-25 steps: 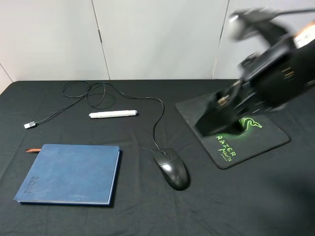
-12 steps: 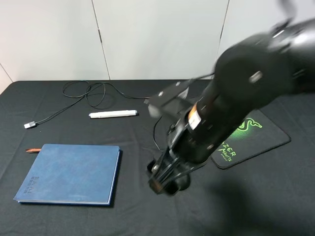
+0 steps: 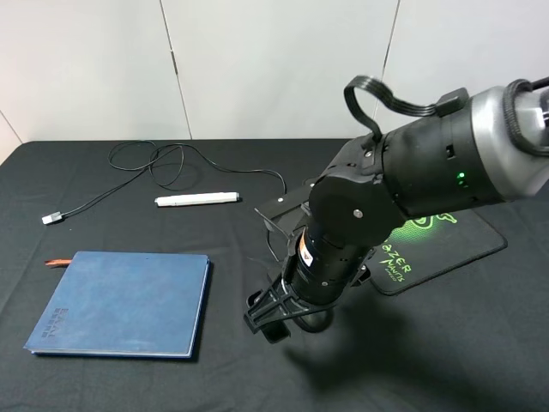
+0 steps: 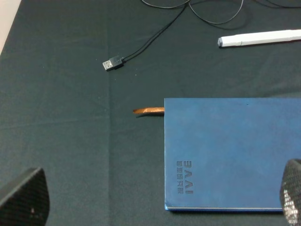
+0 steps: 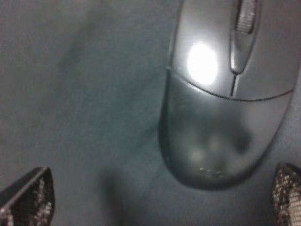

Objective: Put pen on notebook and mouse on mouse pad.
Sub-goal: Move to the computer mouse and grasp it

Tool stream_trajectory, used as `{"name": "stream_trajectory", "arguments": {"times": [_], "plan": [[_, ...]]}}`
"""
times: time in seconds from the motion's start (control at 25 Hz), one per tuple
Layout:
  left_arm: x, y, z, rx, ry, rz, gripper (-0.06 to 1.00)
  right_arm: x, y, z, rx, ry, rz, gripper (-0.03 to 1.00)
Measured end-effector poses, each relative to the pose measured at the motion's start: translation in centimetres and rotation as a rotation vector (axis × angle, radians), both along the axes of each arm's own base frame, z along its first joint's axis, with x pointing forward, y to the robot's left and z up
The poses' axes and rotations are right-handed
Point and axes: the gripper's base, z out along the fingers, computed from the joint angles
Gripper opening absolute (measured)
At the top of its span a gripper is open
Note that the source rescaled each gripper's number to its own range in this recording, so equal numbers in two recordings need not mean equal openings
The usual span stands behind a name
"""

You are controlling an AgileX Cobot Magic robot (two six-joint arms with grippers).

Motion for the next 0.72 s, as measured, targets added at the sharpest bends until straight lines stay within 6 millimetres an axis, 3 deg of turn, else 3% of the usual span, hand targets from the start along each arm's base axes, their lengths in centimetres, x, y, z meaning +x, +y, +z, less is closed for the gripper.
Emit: {"name": "stream_trajectory", "arguments": {"times": [0.48, 0.72], "plan": [[0.0, 0.0, 0.0, 0.000, 0.000, 0.000, 0.98, 2.7, -1.7, 0.2, 0.003, -0.081, -0.144, 1.00], [0.0, 0.0, 0.0, 0.000, 0.000, 0.000, 0.98, 3.0, -1.3, 0.0, 0.043, -0.104, -0.124, 1.00]]}}
